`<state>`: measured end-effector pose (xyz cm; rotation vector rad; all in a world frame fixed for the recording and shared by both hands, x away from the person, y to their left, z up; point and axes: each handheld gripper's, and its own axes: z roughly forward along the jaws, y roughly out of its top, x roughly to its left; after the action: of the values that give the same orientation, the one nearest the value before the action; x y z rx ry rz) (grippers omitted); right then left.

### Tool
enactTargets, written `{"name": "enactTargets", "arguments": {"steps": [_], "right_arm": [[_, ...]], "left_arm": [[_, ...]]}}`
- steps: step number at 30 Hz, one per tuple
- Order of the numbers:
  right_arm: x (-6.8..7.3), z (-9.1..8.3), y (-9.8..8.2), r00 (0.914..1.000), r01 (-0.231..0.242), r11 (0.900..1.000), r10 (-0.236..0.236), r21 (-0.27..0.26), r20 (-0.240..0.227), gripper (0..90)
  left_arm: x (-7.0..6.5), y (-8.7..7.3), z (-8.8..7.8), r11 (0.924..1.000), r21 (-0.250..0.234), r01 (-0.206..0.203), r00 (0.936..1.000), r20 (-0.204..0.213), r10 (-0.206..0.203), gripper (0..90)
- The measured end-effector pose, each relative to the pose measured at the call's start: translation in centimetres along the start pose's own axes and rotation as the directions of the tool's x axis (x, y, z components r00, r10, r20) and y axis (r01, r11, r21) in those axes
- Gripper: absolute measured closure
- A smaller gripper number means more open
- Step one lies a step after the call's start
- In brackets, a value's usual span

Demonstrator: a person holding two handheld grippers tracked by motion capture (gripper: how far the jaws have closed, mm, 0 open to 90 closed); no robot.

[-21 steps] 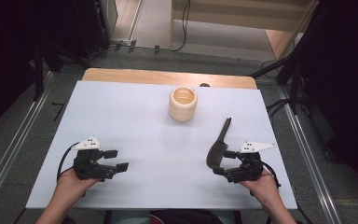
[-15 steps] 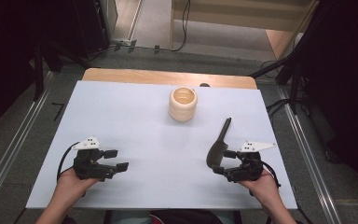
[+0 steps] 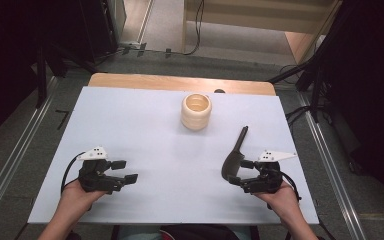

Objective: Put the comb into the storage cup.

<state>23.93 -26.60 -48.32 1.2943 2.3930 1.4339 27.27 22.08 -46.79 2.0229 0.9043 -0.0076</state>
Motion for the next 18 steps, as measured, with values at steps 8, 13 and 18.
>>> {"name": "enactTargets", "arguments": {"steps": [8,13,18], "right_arm": [[0.03,0.07,0.09,1.0,-0.002,1.0,0.002,0.003,0.003,11.8],[0.02,0.26,0.19,1.0,-0.002,1.0,0.002,0.005,-0.001,11.7],[-0.12,0.24,0.15,0.9999,-0.01,1.0,0.01,0.003,0.003,11.8]], "left_arm": [[0.11,-0.06,0.02,1.0,0.002,0.002,1.0,0.001,-0.002,24.0],[0.34,-0.02,0.21,1.0,0.006,0.004,1.0,0.005,-0.004,24.0],[0.42,0.1,0.26,0.9999,0.01,0.001,1.0,0.007,-0.001,24.0]]}}
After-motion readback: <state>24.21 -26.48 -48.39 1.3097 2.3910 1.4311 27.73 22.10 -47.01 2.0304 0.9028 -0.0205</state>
